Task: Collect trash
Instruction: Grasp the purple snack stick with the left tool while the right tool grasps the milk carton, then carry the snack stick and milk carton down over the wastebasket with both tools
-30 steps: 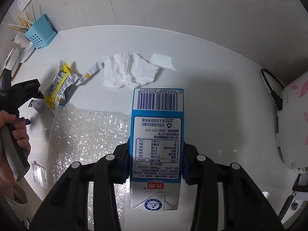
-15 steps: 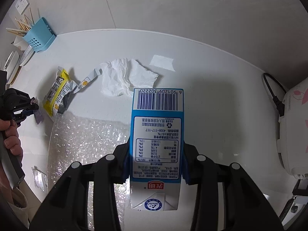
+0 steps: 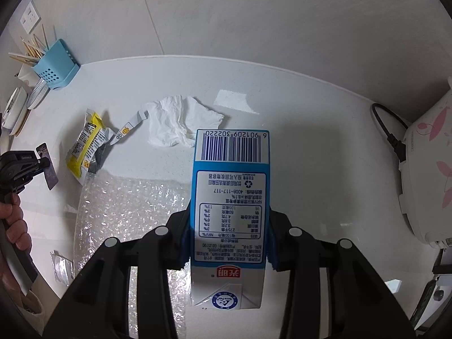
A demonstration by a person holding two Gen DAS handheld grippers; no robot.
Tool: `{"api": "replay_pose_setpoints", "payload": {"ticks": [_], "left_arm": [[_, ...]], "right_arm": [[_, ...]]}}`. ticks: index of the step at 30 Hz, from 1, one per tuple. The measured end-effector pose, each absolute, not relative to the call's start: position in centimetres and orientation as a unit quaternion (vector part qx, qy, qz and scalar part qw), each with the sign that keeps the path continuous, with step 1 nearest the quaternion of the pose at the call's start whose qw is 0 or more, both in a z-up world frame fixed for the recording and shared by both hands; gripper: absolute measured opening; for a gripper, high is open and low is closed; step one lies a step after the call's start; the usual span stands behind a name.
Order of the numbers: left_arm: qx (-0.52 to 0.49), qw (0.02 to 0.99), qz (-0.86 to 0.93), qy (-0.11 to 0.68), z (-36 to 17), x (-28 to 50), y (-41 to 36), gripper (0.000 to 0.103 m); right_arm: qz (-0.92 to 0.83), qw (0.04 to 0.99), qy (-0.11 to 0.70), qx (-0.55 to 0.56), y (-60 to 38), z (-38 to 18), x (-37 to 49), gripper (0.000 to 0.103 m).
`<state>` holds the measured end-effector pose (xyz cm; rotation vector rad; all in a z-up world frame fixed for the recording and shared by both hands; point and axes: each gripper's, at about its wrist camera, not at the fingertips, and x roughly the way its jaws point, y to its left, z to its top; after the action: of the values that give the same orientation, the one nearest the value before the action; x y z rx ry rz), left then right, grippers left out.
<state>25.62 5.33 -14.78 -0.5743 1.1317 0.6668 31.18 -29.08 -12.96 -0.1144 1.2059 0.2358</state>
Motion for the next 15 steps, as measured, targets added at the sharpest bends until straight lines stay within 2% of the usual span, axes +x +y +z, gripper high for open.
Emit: {"api": "replay_pose_setpoints", "payload": {"ticks": [15], "left_arm": [[-0.217,0.808,0.229,0.498,-10.9,20.5,5.3,0.006]], "right_arm": [[0.092,0.837,0.539,-0.028,-28.6,-10.3,26.0,0.039]]}}
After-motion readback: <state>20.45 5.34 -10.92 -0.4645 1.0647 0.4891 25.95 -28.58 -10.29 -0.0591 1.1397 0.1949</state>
